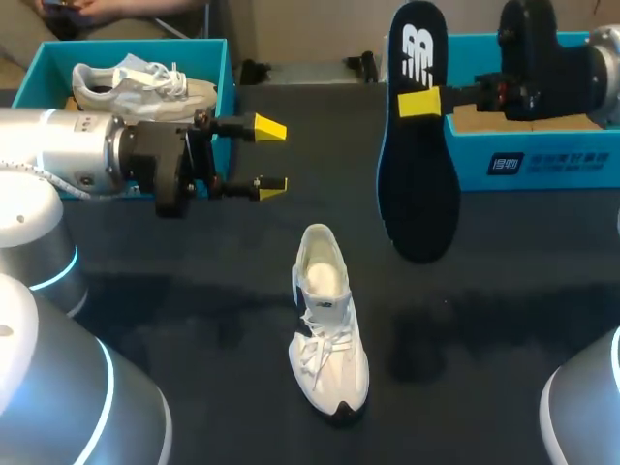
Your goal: Take the shoe out of the shoebox, open the shoe tongue, remove and reinsert the insole, then place the shoe into the shoebox
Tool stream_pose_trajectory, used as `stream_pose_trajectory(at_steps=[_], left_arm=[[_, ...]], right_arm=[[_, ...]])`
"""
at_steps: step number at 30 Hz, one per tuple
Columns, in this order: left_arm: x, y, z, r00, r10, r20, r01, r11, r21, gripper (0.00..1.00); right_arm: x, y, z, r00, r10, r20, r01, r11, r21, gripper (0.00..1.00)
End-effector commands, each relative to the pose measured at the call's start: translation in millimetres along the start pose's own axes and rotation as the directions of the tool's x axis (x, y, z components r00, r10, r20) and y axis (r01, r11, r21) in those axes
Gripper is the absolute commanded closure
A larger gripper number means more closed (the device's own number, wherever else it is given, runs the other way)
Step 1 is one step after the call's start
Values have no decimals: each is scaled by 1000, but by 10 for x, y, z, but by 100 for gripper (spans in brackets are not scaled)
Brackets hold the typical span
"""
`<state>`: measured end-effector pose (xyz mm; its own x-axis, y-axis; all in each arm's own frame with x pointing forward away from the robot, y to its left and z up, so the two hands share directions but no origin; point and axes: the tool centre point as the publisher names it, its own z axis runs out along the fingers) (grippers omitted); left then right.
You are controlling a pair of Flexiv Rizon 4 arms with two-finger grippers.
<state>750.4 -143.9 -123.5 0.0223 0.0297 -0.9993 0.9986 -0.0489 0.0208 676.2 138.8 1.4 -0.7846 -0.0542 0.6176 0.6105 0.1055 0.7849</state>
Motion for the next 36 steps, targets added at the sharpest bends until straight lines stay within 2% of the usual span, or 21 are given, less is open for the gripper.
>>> stream_pose_trajectory(at_steps=[1,7,9,13,17,18,35,36], left_arm=[[2,2,8,1000,2,1,-2,1000,0,0],[2,2,8,1000,2,1,-2,1000,0,0],[2,2,8,1000,2,1,-2,1000,0,0],[2,2,8,1000,2,1,-2,1000,0,0],[2,2,8,1000,2,1,-2,1000,0,0],[2,2,8,1000,2,1,-2,1000,0,0],[2,2,8,1000,2,1,-2,1000,0,0],[2,2,8,1000,2,1,-2,1000,0,0]], right_arm=[[-120,76,56,1000,2,-30,-1,1000,21,100],[-120,76,56,1000,2,-30,-1,1000,21,100],[-288,146,45,996,72,-53,-73,997,-24,100],[-560,235,65,966,254,-39,-254,967,-5,100],[-718,188,114,926,373,-50,-375,926,-43,100],[-759,160,136,927,371,-58,-375,924,-78,100],[-759,160,136,927,371,-58,-375,924,-78,100],[-819,181,174,913,403,-60,-407,911,-72,100]])
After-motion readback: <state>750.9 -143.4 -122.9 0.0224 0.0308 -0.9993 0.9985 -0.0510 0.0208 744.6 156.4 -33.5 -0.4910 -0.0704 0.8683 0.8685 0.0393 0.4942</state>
